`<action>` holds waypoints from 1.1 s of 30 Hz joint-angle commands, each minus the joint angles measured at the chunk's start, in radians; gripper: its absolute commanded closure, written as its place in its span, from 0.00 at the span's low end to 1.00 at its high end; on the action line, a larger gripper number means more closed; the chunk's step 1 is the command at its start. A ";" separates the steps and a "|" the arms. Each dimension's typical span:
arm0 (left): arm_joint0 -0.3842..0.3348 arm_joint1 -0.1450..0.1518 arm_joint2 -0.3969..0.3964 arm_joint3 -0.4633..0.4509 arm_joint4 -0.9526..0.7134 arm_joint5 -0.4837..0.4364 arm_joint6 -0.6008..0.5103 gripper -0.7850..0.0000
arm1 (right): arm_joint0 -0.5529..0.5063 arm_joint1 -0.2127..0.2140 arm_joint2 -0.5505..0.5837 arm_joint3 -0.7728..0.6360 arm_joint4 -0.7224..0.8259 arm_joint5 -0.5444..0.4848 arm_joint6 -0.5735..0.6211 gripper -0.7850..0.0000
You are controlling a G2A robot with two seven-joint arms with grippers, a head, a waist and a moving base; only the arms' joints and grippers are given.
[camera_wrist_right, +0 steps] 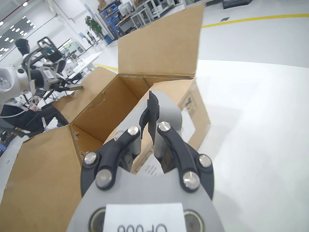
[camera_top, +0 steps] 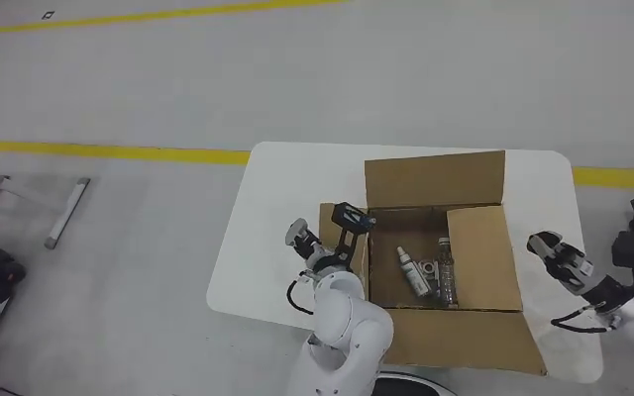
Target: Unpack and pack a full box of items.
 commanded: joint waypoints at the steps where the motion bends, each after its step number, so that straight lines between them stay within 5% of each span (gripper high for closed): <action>1: 0.014 0.003 0.022 -0.036 0.067 -0.029 0.023 0.00 | -0.004 -0.002 0.012 0.018 0.008 0.023 -0.003 1.00; 11: 0.014 0.021 0.135 -0.149 0.029 -0.039 0.039 0.00 | 0.038 -0.020 -0.097 0.094 -0.053 0.036 0.037 1.00; 20: -0.040 0.028 0.257 -0.056 -0.118 0.000 0.074 0.00 | 0.070 -0.035 -0.176 0.100 -0.127 -0.001 0.027 1.00; 33: -0.095 -0.005 0.270 0.124 -0.405 -0.013 0.206 0.00 | 0.057 -0.039 -0.157 0.083 -0.161 -0.021 0.001 1.00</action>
